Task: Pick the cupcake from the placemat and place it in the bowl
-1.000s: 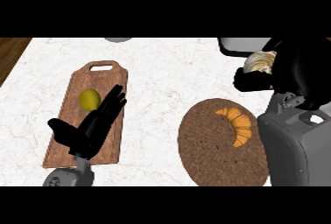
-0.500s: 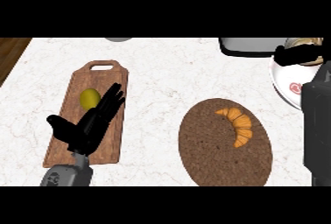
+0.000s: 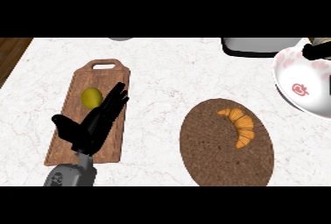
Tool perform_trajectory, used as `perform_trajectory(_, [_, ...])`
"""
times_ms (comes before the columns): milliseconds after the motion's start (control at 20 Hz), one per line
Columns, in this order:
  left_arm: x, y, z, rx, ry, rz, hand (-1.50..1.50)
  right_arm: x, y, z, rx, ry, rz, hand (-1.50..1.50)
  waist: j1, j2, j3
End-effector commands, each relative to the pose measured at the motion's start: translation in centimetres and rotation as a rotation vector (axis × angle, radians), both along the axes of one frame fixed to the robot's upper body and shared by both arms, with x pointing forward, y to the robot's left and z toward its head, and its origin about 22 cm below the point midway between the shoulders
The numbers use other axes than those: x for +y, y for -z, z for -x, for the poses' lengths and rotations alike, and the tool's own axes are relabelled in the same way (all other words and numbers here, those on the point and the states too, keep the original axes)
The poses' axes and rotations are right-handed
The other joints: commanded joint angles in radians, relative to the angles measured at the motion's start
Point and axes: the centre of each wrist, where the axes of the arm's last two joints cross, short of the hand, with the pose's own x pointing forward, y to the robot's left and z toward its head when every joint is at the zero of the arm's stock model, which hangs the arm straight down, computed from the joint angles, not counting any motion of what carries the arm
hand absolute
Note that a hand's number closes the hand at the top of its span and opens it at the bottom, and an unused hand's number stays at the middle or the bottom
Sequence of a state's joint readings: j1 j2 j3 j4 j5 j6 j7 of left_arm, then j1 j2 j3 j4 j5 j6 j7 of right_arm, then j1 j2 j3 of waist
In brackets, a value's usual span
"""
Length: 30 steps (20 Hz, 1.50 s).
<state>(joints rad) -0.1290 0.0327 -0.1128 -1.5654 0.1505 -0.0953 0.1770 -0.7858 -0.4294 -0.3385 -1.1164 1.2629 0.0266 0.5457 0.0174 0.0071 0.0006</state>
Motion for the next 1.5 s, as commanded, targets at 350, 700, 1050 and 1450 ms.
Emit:
perform_trajectory(350, [0.1,-0.3,-0.7,-0.005,0.013,0.016,0.00,-7.4,5.3,-1.6,0.217,0.188,-0.133,1.50,0.023,0.012,0.001])
perform_trajectory(700, [1.1,-0.5,-0.5,-0.007,0.021,-0.001,0.00,-9.4,7.1,-1.0,0.035,0.107,-0.266,-1.50,0.031,0.012,0.003])
perform_trajectory(1050, [1.4,-0.2,-0.3,0.007,-0.015,0.006,0.00,-7.4,7.3,-1.2,-0.531,0.020,-0.424,-1.50,-0.005,-0.006,0.006])
perform_trajectory(1450, [2.8,0.1,0.4,0.036,-0.059,-0.005,0.00,-6.1,8.8,1.5,-0.797,-0.251,-0.482,-1.50,-0.059,-0.030,-0.002])
